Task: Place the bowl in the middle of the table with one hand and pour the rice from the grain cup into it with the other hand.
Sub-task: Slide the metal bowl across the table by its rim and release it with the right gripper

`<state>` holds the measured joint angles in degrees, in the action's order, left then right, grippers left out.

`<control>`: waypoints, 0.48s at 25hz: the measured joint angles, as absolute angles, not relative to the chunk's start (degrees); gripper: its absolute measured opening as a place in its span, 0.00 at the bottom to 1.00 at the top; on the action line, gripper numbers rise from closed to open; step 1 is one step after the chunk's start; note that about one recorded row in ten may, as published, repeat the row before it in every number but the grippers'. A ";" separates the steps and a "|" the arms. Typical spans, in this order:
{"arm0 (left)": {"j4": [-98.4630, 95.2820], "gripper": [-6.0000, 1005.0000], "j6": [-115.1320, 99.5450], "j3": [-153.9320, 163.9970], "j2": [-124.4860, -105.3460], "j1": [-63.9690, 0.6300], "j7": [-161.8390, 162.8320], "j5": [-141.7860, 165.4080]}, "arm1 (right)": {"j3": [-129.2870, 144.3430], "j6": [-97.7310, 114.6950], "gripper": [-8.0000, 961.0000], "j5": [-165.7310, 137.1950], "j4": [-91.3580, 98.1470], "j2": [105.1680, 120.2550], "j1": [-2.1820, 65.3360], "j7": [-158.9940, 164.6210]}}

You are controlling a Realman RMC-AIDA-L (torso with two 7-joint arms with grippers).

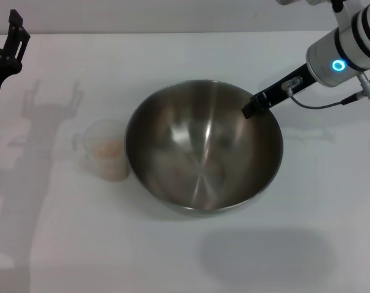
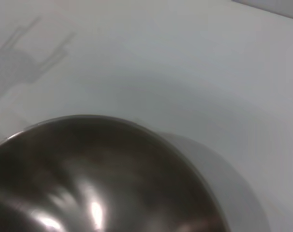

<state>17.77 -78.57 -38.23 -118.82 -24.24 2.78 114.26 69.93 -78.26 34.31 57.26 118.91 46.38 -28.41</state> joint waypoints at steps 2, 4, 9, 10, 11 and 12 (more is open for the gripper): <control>17.76 0.84 -78.58 -38.23 -118.83 -24.19 2.79 114.25 | 70.11 -78.33 0.12 34.30 58.12 118.91 46.24 -28.63; 17.75 0.84 -78.65 -38.23 -118.83 -24.06 2.80 114.25 | 70.52 -78.51 0.19 34.28 60.72 118.91 45.56 -28.73; 17.75 0.84 -78.88 -38.23 -118.89 -23.82 2.82 114.46 | 70.84 -78.63 0.38 34.27 65.42 118.96 44.72 -28.74; 17.75 0.84 -78.94 -38.23 -118.91 -23.74 2.81 114.50 | 70.84 -78.65 0.40 34.26 66.56 118.97 44.65 -28.76; 17.75 0.84 -78.96 -38.23 -118.91 -23.71 2.81 114.51 | 70.84 -78.63 0.42 34.24 67.65 118.96 44.63 -28.80; 17.75 0.84 -78.99 -38.23 -118.92 -23.61 2.82 114.50 | 70.86 -78.48 0.45 34.23 68.62 118.93 44.61 -28.89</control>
